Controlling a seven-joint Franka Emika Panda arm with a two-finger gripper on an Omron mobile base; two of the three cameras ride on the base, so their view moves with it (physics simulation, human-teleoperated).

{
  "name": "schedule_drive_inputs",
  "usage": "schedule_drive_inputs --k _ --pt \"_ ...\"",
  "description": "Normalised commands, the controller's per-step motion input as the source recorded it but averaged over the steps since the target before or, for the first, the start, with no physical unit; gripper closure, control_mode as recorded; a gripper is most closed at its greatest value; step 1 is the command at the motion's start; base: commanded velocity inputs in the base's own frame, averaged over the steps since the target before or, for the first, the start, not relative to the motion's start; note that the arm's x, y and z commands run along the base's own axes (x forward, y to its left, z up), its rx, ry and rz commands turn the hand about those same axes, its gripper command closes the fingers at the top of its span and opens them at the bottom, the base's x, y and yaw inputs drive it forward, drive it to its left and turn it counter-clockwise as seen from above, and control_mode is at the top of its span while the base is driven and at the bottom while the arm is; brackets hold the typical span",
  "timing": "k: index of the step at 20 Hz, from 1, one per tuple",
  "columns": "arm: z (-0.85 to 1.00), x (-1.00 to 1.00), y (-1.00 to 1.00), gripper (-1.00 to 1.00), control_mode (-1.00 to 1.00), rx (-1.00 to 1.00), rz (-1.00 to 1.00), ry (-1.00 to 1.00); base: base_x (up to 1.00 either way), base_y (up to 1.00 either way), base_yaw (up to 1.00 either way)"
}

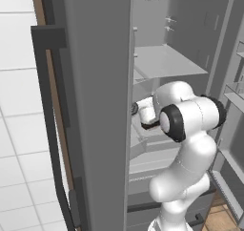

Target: Place the chicken drumstick on the counter behind the older chicken drumstick on the same shelf of the fridge to maintain FIFO order. Close the fridge door when finished.

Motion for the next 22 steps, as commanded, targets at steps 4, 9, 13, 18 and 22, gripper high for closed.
schedule_drive_inputs --k 4,9,13,18,22 --pt "0.83 -0.7 0.0 -1.0 -1.0 0.0 -0.05 0.2 0.0 0.0 0.0" --pt "0.98 -0.36 0.14 -1.0 -1.0 0.0 -0.04 0.15 0.0 0.0 0.0" --pt "0.98 -0.4 0.15 -1.0 -1.0 0.0 -0.02 0.14 0.0 0.0 0.0" --pt "0.31 -0.79 -0.03 -1.0 -1.0 0.0 -0.05 0.08 0.0 0.0 0.0" --pt "0.05 -0.93 -0.1 -1.0 -1.0 0.0 -0.07 0.05 0.0 0.0 0.0"
